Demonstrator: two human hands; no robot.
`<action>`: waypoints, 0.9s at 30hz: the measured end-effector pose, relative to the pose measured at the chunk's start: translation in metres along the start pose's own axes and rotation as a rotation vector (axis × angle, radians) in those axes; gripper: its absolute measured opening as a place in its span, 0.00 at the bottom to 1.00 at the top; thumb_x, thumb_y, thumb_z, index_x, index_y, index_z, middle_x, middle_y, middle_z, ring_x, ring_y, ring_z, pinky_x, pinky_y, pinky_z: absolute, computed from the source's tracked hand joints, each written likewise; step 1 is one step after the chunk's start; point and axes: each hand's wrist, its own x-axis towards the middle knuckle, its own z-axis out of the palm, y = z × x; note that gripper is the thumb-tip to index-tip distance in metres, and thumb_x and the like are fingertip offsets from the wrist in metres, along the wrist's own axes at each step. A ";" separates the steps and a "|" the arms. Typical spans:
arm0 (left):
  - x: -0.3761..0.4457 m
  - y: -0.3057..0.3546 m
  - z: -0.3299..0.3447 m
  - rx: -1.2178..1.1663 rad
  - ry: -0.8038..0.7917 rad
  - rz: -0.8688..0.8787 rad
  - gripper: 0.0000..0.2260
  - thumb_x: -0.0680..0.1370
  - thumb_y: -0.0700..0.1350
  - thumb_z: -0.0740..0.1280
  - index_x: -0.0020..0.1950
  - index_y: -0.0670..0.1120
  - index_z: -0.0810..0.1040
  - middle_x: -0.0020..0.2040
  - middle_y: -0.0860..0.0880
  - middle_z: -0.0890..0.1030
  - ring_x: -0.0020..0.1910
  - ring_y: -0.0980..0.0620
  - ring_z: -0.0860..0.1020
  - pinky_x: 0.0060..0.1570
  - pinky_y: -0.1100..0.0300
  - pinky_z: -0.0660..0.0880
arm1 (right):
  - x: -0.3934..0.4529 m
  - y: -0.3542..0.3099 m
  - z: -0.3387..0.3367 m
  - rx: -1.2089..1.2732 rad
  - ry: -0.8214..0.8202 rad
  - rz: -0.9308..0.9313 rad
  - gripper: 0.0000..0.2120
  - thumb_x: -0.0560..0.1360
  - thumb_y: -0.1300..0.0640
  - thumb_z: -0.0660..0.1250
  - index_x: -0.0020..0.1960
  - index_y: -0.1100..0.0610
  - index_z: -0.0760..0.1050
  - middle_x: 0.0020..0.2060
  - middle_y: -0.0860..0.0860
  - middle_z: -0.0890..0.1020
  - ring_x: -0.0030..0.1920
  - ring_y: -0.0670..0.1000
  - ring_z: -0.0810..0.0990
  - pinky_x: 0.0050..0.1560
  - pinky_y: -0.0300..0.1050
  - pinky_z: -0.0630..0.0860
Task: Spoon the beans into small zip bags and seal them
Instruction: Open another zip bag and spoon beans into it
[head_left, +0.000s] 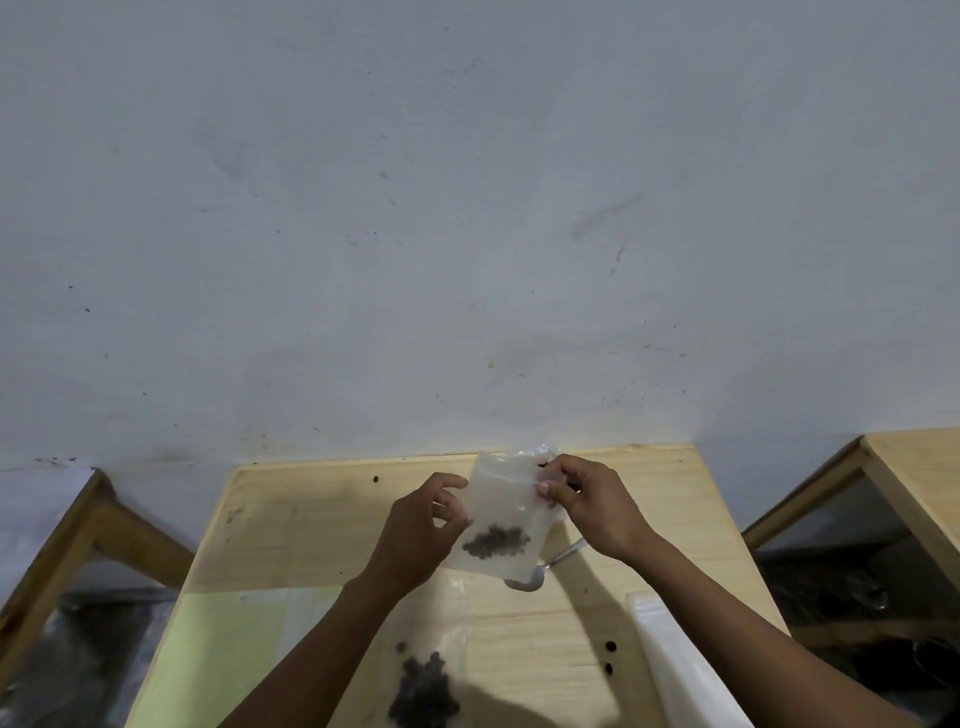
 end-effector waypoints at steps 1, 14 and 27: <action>0.001 0.003 -0.003 -0.040 0.003 -0.006 0.13 0.71 0.45 0.75 0.53 0.55 0.77 0.40 0.55 0.82 0.40 0.60 0.81 0.44 0.69 0.76 | 0.001 -0.001 -0.002 -0.022 -0.011 -0.010 0.04 0.76 0.61 0.68 0.42 0.56 0.79 0.37 0.51 0.84 0.40 0.51 0.80 0.46 0.46 0.76; 0.011 0.033 -0.004 -0.051 -0.019 0.039 0.04 0.76 0.43 0.68 0.41 0.49 0.78 0.38 0.54 0.81 0.38 0.59 0.77 0.42 0.63 0.74 | 0.002 -0.034 0.005 -0.303 -0.161 -0.139 0.07 0.71 0.48 0.71 0.44 0.48 0.74 0.41 0.42 0.77 0.45 0.45 0.75 0.49 0.45 0.72; 0.003 0.030 -0.004 0.130 0.026 0.153 0.04 0.78 0.46 0.63 0.44 0.52 0.73 0.38 0.57 0.76 0.38 0.54 0.75 0.38 0.54 0.72 | 0.000 -0.048 0.016 -0.439 -0.129 -0.231 0.15 0.75 0.51 0.67 0.32 0.43 0.66 0.31 0.39 0.71 0.36 0.38 0.69 0.43 0.42 0.61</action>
